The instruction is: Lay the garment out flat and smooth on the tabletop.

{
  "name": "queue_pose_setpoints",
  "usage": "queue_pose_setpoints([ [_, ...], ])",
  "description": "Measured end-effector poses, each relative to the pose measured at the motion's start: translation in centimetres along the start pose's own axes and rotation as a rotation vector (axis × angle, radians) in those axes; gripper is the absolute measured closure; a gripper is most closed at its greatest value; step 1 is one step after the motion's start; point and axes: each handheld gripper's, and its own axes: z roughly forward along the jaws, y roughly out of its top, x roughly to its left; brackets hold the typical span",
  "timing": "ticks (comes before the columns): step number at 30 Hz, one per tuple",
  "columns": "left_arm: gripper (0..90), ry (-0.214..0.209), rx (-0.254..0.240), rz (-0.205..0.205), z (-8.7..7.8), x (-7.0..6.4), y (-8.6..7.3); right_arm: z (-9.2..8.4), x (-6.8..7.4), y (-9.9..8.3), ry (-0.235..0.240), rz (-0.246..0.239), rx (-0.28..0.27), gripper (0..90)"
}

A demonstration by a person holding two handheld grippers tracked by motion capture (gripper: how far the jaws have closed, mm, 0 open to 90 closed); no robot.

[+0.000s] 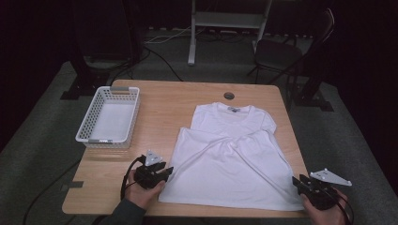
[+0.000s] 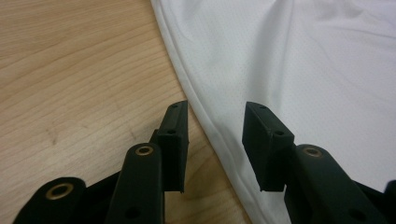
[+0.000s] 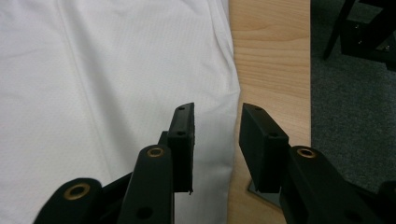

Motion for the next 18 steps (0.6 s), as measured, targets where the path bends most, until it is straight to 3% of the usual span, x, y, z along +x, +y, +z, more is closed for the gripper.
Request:
queue_pose_setpoints([
  [18,58.4,0.021,0.002,-0.009,1.3,0.3,0.4,3.1,-0.7,0.0,0.0,0.021,0.055,61.0],
])
